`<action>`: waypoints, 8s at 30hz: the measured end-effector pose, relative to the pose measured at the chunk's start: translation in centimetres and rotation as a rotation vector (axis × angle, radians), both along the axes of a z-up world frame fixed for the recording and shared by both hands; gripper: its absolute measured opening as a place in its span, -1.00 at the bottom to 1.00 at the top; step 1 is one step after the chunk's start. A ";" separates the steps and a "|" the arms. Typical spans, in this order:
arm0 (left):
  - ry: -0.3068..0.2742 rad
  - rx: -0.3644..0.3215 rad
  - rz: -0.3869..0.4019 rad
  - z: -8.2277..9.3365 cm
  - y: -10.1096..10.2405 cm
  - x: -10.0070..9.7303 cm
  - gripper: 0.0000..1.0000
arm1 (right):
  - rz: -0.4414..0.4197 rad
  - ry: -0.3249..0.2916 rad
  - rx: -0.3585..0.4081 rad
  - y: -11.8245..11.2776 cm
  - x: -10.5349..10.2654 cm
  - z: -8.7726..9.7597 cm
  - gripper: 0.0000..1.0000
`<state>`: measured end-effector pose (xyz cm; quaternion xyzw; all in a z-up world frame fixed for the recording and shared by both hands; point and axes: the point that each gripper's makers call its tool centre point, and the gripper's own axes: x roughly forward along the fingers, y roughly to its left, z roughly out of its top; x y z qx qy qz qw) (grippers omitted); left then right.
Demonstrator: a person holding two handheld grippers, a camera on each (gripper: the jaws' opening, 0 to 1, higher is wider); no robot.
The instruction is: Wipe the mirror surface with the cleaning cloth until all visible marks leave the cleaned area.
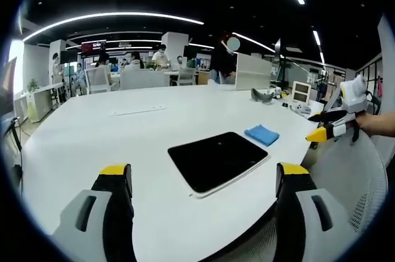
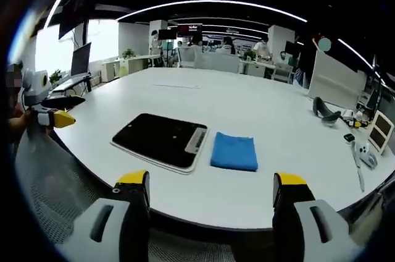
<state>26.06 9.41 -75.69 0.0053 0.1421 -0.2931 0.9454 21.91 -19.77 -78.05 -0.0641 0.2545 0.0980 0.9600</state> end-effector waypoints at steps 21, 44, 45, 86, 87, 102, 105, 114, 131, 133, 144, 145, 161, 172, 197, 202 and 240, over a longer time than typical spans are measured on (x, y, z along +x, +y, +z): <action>-0.006 0.003 0.008 0.1 0.2 0.1 0.94 | 0.084 0.012 -0.018 0.3 5.7 2.2 0.01; -0.006 0.010 0.011 0.0 0.2 0.1 0.93 | 0.041 0.148 0.024 -1.5 11.6 -4.2 -0.26; -0.004 0.013 0.008 -0.1 0.2 0.1 0.93 | 0.041 0.152 0.017 -1.6 11.8 -4.5 -0.27; 0.041 0.037 -0.008 -1.0 -0.1 0.0 0.86 | -0.008 0.206 -0.020 -0.9 13.2 -8.5 -0.97; 0.042 0.037 -0.009 -1.0 -0.1 0.0 0.86 | -0.006 0.204 -0.020 -0.9 13.1 -8.5 -0.98; 0.043 0.036 -0.022 -1.2 -0.4 -0.1 0.87 | -0.047 0.181 0.025 -1.4 14.3 -7.7 -1.00; 0.033 0.013 -0.024 -0.8 -0.4 -0.2 0.88 | -0.044 0.150 0.031 -0.9 15.1 -6.3 -1.00; 0.036 0.017 -0.037 -1.0 -0.6 -0.3 0.85 | -0.019 0.123 0.106 1.9 17.6 -4.9 -1.00; 0.037 0.024 -0.040 -1.0 -0.6 -0.3 0.84 | -0.006 0.204 0.113 3.8 18.4 -7.7 -1.00; 0.040 0.024 -0.044 -1.1 -0.6 -0.3 0.84 | -0.004 0.209 0.107 4.1 18.4 -7.8 -1.00; 0.044 0.020 -0.049 -1.1 -0.6 -0.3 0.82 | 0.004 0.235 0.043 4.8 18.3 -8.5 -1.00; 0.044 0.019 -0.050 -1.1 -0.6 -0.3 0.82 | 0.004 0.238 0.039 4.8 18.3 -8.6 -1.00; 0.046 0.013 -0.059 -1.0 -0.8 -0.4 0.82 | -0.013 0.248 0.039 7.5 15.4 -6.7 -1.00; 0.038 0.008 -0.059 -0.8 -0.9 -0.5 0.82 | 0.005 0.250 0.061 10.0 14.9 -6.2 -1.00; 0.029 0.006 -0.057 -0.8 -0.8 -0.4 0.82 | 0.039 0.256 0.092 14.5 16.1 -6.7 -1.00; 0.028 0.002 -0.056 -0.8 -0.8 -0.4 0.82 | 0.046 0.261 0.093 15.2 16.4 -6.9 -1.00; 0.017 -0.021 -0.071 -0.4 -1.0 -0.5 0.82 | 0.155 0.287 0.095 23.5 19.6 -9.0 -1.00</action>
